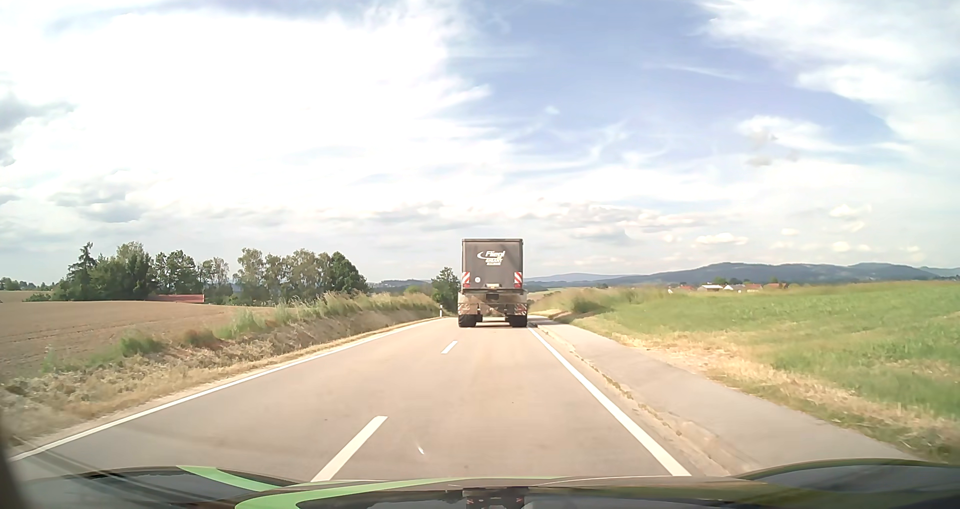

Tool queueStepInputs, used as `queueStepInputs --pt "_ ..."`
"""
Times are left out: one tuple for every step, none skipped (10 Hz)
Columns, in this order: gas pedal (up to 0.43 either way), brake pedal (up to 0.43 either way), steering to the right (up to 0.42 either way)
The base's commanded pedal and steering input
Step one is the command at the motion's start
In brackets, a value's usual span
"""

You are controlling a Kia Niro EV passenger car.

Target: Follow the waypoints while adhering to traffic rules and regulations

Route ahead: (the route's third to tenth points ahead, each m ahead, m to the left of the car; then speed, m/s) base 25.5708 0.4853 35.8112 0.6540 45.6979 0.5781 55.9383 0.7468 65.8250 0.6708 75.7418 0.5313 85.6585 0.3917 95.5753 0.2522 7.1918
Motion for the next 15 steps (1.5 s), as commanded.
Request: queueStepInputs --pt "0.130 0.000 0.000" --pt "0.130 0.000 -0.002" --pt "0.138 0.000 -0.002" --pt "0.138 0.000 -0.003" --pt "0.138 0.000 -0.003" --pt "0.138 0.000 -0.003" --pt "0.138 0.000 -0.003" --pt "0.138 0.000 -0.003" --pt "0.138 0.000 -0.002" --pt "0.138 0.000 -0.003" --pt "0.138 0.000 -0.003" --pt "0.138 0.000 -0.003" --pt "0.138 0.000 -0.002" --pt "0.138 0.000 -0.002" --pt "0.138 0.000 -0.003"
